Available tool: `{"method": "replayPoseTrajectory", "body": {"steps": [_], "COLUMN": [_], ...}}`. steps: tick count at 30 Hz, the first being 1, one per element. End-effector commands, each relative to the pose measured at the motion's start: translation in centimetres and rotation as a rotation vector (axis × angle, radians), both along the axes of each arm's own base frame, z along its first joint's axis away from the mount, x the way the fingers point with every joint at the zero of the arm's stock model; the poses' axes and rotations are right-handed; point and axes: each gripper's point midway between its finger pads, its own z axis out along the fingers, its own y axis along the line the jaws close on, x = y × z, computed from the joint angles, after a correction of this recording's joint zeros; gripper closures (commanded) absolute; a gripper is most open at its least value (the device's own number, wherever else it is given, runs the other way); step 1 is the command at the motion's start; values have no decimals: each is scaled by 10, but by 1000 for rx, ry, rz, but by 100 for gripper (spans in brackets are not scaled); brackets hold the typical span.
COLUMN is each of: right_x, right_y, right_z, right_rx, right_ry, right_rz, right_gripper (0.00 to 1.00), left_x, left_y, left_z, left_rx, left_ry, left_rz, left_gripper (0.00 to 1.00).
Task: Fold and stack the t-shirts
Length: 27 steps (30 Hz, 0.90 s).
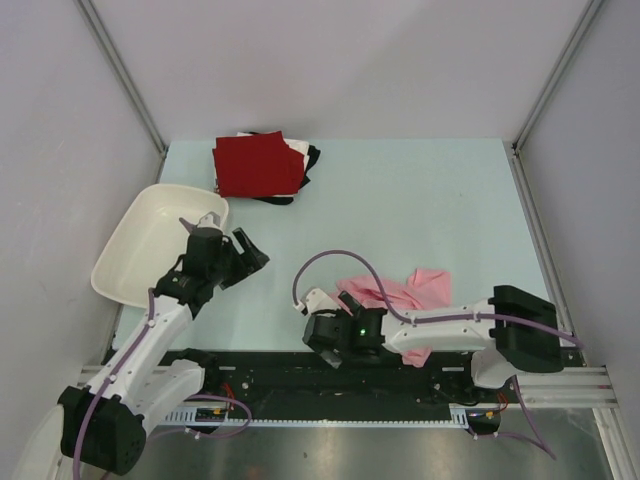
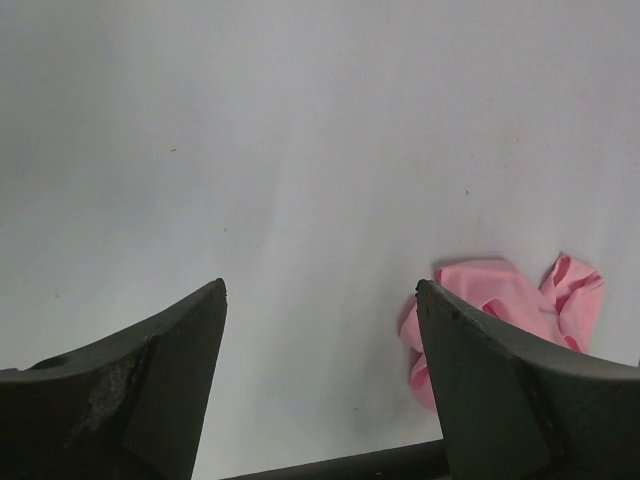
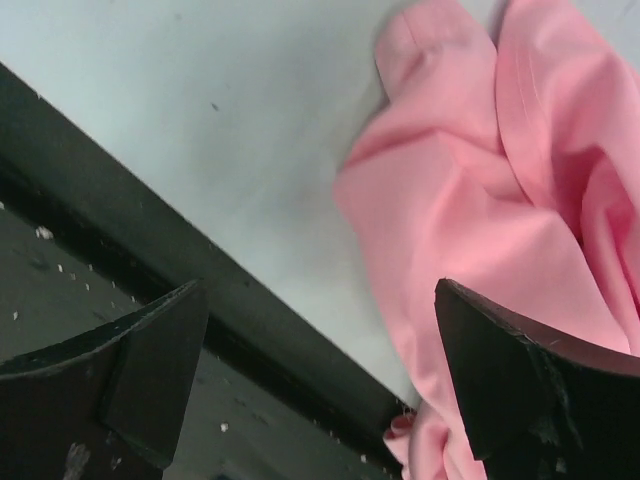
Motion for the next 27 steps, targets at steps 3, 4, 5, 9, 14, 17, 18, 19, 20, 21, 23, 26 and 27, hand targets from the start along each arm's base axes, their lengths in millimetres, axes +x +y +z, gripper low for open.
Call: {"method": "replayPoseTrajectory", "body": {"steps": [3, 4, 5, 9, 14, 17, 18, 19, 20, 21, 23, 26, 27], "right_x": [31, 35, 41, 58, 75, 85, 93, 96, 101, 109, 119, 130, 132], "right_y": [29, 28, 28, 19, 12, 15, 24, 30, 31, 30, 40, 20, 0], "right_z": [-1, -2, -3, -12, -12, 10, 32, 49, 75, 101, 191, 324, 358], "right_rx": [-22, -26, -23, -71, -87, -66, -34, -14, 6, 13, 156, 352, 337], "right_ry": [-136, -142, -142, -164, -193, -243, -289, -316, -348, -406, -501, -662, -738], "right_rz": [15, 5, -10, -49, -88, -98, -111, -108, -113, -123, -157, -271, -282], "right_gripper": [6, 10, 13, 30, 83, 100, 100, 100, 100, 100, 100, 100, 100], "left_x": [7, 6, 7, 6, 6, 6, 7, 8, 9, 10, 12, 13, 13], "left_y": [-2, -2, -2, -1, -4, -3, -2, -2, -1, 0, -2, -1, -2], "left_z": [16, 14, 14, 8, 6, 5, 6, 8, 12, 16, 24, 28, 30], "left_rx": [-7, -4, 3, 18, 15, 21, 24, 25, 28, 27, 16, 10, 7], "left_ry": [-68, -63, -66, -53, -57, -53, -54, -61, -66, -78, -99, -100, -104], "left_rz": [-11, -16, -18, -27, -46, -46, -41, -43, -36, -28, -27, -18, -21], "left_gripper": [18, 18, 18, 18, 18, 18, 18, 18, 18, 17, 18, 18, 17]}}
